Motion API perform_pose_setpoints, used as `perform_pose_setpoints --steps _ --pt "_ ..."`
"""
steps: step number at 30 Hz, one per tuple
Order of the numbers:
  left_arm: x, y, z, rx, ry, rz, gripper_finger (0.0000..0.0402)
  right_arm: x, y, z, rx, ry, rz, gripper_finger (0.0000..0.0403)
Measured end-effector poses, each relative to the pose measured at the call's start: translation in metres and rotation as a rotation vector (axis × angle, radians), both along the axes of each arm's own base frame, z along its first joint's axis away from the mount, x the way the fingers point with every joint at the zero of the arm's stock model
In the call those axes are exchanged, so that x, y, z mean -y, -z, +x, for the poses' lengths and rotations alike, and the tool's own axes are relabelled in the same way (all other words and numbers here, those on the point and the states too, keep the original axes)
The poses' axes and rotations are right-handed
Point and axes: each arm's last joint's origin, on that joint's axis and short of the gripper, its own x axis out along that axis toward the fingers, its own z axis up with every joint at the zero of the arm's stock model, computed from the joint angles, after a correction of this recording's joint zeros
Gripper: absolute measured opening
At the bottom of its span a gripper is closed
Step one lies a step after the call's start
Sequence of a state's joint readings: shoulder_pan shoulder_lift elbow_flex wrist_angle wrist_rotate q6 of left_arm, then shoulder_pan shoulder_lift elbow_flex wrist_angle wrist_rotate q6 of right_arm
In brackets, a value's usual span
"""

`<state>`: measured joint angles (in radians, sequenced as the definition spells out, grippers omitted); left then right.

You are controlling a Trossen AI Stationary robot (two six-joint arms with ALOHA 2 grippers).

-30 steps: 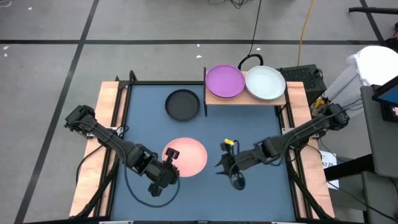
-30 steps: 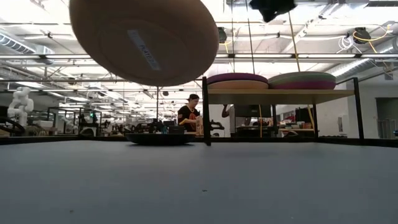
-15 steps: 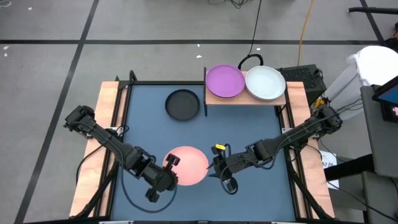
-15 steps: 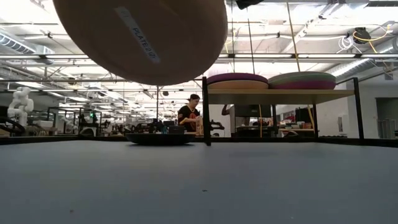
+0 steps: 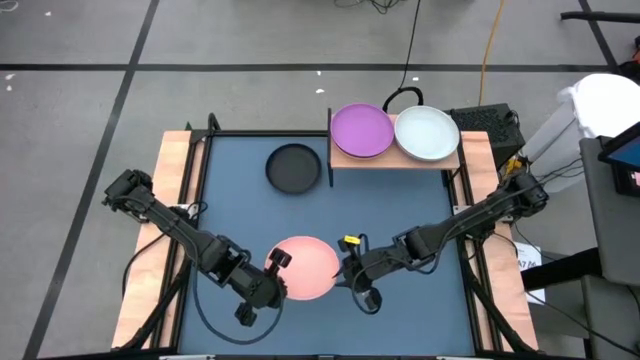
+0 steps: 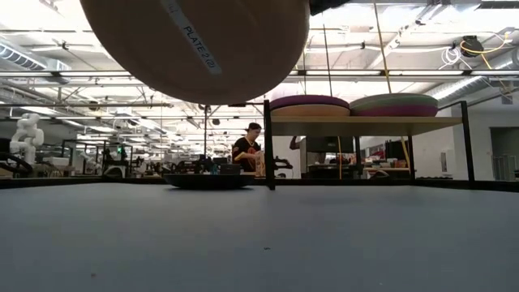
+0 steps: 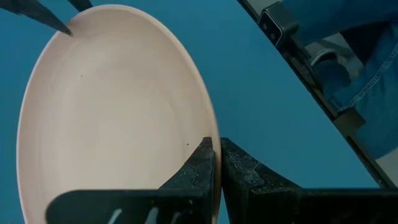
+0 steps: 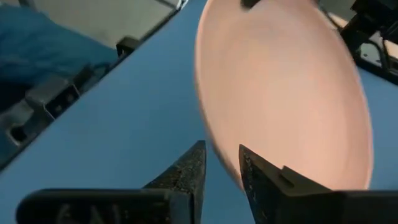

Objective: Place and stack plates onto a shelf
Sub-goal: Stack the pink plate on top of the gray plate on the shelf

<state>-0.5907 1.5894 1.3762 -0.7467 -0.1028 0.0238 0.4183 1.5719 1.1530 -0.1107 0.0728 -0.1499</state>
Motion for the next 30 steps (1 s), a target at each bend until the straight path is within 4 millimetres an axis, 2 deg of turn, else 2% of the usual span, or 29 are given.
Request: perform_pose_setpoints --steps 7,15,19,30 --pt "0.000 0.000 0.000 -0.001 0.001 0.000 0.0015 -0.002 0.011 0.009 0.021 -0.037 -0.057 0.0063" --pt "0.001 -0.002 0.003 0.043 -0.014 0.007 0.0027 -0.003 0.011 0.006 0.010 -0.102 -0.057 0.0011" --pt "0.000 -0.003 0.005 0.098 -0.075 0.050 0.0052 -0.003 0.011 0.006 -0.003 -0.111 -0.049 0.0006" --pt "-0.004 -0.009 0.012 0.238 -0.205 0.141 0.0154 -0.001 0.009 0.006 0.002 -0.049 -0.037 0.0003"
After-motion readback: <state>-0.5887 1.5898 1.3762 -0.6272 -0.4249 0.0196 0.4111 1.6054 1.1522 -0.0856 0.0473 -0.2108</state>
